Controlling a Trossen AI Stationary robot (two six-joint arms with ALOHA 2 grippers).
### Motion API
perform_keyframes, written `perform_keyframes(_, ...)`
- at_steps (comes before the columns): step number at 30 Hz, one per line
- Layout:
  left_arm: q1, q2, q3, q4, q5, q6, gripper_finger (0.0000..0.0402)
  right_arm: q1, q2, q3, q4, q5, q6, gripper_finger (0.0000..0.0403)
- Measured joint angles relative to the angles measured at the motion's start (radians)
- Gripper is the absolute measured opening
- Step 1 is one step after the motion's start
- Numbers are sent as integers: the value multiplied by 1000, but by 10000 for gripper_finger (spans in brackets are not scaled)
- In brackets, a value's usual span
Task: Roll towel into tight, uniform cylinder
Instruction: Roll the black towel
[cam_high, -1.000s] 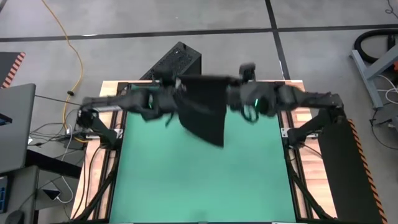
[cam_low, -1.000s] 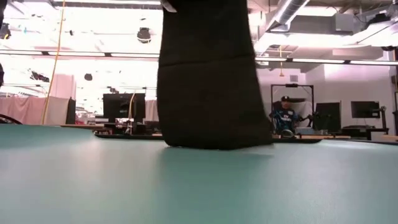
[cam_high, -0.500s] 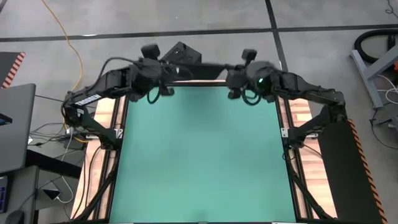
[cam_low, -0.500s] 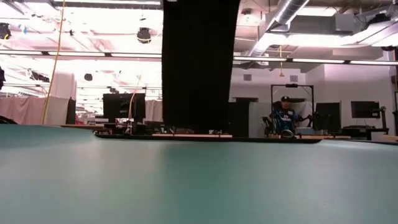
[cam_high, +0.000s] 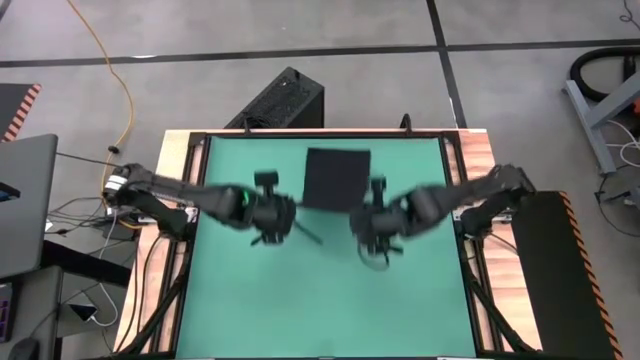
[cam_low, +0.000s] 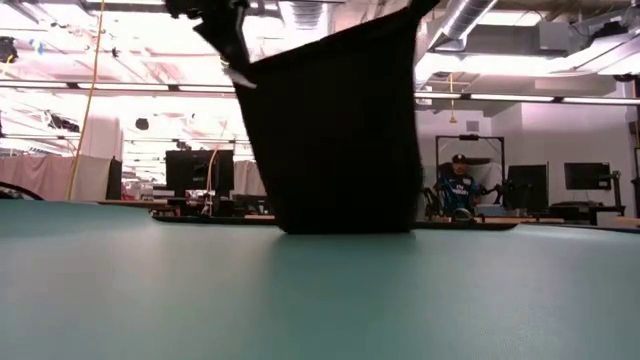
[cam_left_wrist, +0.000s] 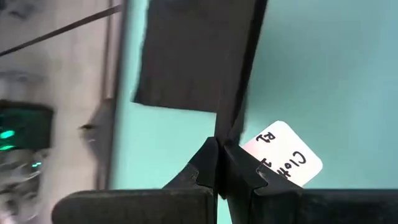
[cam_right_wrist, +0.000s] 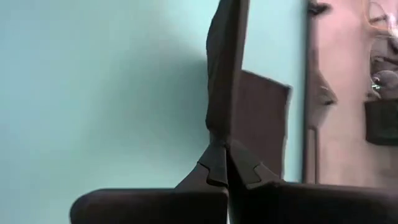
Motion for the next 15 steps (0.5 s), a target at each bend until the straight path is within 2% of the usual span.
perform_keyframes(4,-131,3,-94,103,22,-125,0,160,87,0,9,2,159,3)
perform_keyframes(8,-239,2,-127,201,23,-236,0,297,191,0,46,6,308,3)
perform_keyframes(11,-306,3,-133,282,23,-276,0,375,264,0,99,12,390,3)
perform_keyframes(15,-356,16,-136,392,28,-271,0,422,351,0,188,19,480,3)
